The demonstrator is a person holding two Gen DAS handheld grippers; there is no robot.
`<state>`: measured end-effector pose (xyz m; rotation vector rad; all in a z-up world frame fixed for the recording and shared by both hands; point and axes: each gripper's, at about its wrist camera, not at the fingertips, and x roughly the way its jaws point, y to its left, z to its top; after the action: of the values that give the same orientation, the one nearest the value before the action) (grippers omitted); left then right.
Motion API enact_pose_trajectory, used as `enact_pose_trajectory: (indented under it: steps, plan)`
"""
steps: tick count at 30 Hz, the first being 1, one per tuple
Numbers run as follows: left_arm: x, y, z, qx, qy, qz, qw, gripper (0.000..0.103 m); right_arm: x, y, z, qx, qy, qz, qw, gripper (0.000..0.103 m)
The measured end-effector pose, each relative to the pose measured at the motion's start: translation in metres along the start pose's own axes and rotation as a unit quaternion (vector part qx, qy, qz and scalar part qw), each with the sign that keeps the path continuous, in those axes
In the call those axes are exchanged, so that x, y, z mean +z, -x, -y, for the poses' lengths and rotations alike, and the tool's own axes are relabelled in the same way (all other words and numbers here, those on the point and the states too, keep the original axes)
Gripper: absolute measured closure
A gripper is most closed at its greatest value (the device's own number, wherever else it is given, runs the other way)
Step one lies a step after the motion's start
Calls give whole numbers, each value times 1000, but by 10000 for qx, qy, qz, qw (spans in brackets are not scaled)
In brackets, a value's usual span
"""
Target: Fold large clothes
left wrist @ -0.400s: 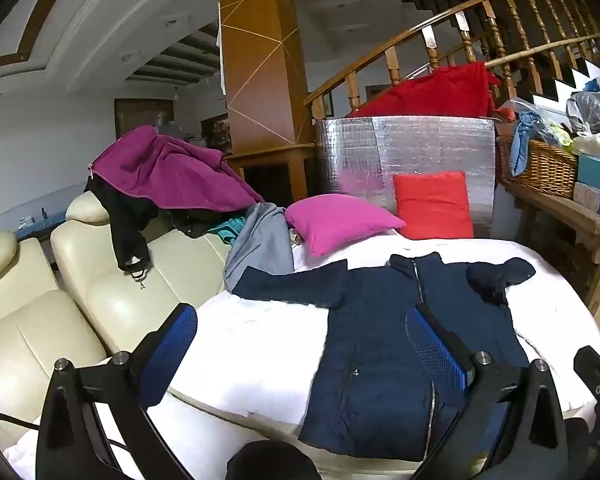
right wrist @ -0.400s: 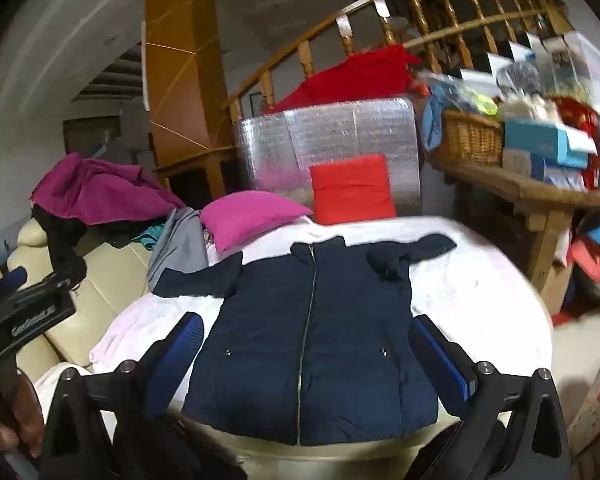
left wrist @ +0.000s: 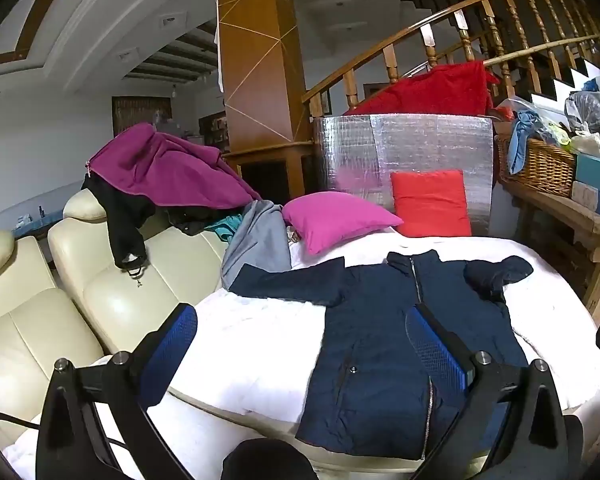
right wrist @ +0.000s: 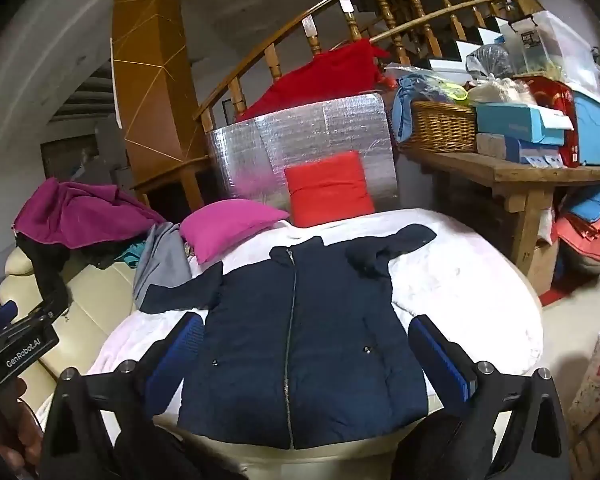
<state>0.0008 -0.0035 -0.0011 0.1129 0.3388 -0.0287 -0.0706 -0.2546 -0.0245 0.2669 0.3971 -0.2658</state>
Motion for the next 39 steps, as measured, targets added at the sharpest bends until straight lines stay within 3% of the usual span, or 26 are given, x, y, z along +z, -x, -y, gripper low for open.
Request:
enact_pose_trajectory:
  steps: [39]
  plan:
    - [-3, -1, -3, -60, 64, -83, 9999, 0, -17, 4, -26, -25, 465, -80, 9989, 0]
